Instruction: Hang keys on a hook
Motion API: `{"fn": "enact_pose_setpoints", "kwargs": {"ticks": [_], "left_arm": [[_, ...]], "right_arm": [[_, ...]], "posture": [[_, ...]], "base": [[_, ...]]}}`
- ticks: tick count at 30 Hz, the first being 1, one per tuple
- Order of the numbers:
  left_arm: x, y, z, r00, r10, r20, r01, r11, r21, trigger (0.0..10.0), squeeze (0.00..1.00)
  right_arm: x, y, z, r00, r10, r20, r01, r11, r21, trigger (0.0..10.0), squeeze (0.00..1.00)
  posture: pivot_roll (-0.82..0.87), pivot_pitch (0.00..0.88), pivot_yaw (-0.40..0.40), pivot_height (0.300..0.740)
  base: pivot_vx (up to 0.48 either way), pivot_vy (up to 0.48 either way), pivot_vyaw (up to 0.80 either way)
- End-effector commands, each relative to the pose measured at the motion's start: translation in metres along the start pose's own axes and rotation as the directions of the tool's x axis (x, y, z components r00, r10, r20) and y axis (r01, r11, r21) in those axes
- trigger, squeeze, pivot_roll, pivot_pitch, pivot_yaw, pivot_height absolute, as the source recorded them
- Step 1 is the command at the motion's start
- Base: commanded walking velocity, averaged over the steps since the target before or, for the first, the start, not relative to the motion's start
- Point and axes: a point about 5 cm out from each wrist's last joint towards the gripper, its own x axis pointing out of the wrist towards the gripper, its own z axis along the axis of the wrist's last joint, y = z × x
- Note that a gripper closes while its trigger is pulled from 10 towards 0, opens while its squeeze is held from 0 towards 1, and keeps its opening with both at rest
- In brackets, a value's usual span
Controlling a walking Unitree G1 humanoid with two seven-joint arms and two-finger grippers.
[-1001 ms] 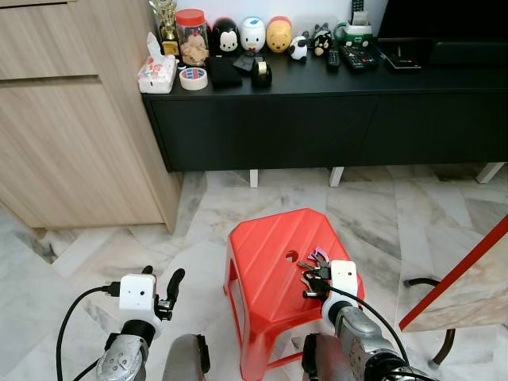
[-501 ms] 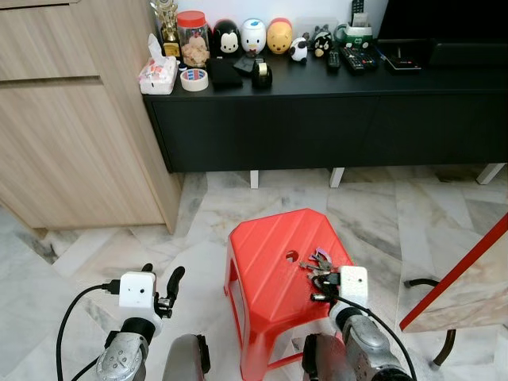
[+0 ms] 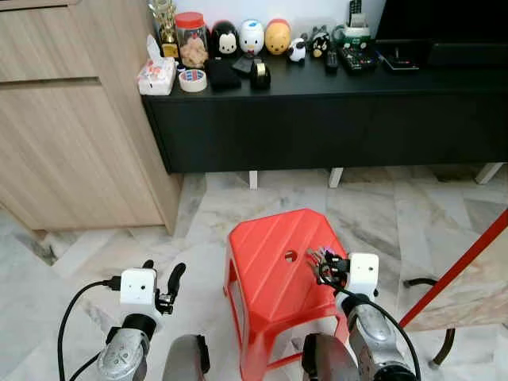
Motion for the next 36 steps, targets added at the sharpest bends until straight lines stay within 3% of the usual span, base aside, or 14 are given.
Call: {"fn": "enact_pose_setpoints", "kwargs": {"ticks": [1, 2, 3, 9, 15, 23, 36], "left_arm": [[-0.001, 0.001, -0.004, 1.000, 0.003, -0.016, -0.003, 1.000, 0.005, 10.0, 0.00], [-0.001, 0.001, -0.004, 1.000, 0.003, -0.016, -0.003, 1.000, 0.005, 10.0, 0.00], [-0.001, 0.001, -0.004, 1.000, 0.002, -0.016, -0.002, 1.000, 0.005, 10.0, 0.00], [-0.001, 0.000, -0.004, 1.000, 0.002, -0.015, -0.002, 1.000, 0.004, 10.0, 0.00], [-0.002, 0.001, -0.006, 1.000, 0.005, -0.023, -0.005, 1.000, 0.007, 10.0, 0.00], [-0.002, -0.001, -0.008, 1.000, 0.004, -0.031, -0.004, 1.000, -0.001, 10.0, 0.00], [0.001, -0.002, -0.008, 1.000, 0.009, -0.022, -0.010, 1.000, -0.011, 10.0, 0.00]], "right_arm": [[0.001, 0.003, -0.002, 0.999, 0.026, -0.026, -0.027, 0.999, -0.027, 1.8, 0.00], [0.001, 0.003, -0.005, 0.998, 0.024, -0.053, -0.026, 0.999, -0.036, 8.3, 0.00], [0.000, 0.003, -0.008, 0.997, 0.018, -0.081, -0.022, 0.999, -0.050, 10.0, 0.00], [-0.001, 0.002, -0.010, 0.996, -0.002, -0.091, -0.002, 0.999, -0.044, 10.0, 0.00], [0.001, -0.001, 0.007, 0.999, -0.017, 0.027, 0.018, 1.000, -0.022, 10.0, 0.00], [-0.002, 0.001, 0.028, 0.987, 0.039, 0.157, -0.036, 0.999, -0.023, 10.0, 0.00], [-0.002, 0.008, 0.027, 0.991, 0.072, 0.115, -0.072, 0.997, -0.007, 10.0, 0.00]], "posture": [[0.08, 0.076, -0.026, 0.587], [0.08, 0.077, -0.026, 0.587], [0.08, 0.077, -0.026, 0.587], [0.08, 0.079, -0.028, 0.587], [0.08, 0.079, -0.029, 0.587], [0.06, 0.077, -0.033, 0.587], [0.07, 0.070, -0.041, 0.677]], "base": [[0.000, 0.000, 0.00], [0.000, 0.000, 0.00], [0.000, 0.000, 0.00], [0.000, 0.000, 0.00], [0.000, 0.000, 0.00], [0.000, 0.000, 0.00], [0.000, 0.000, 0.00]]}}
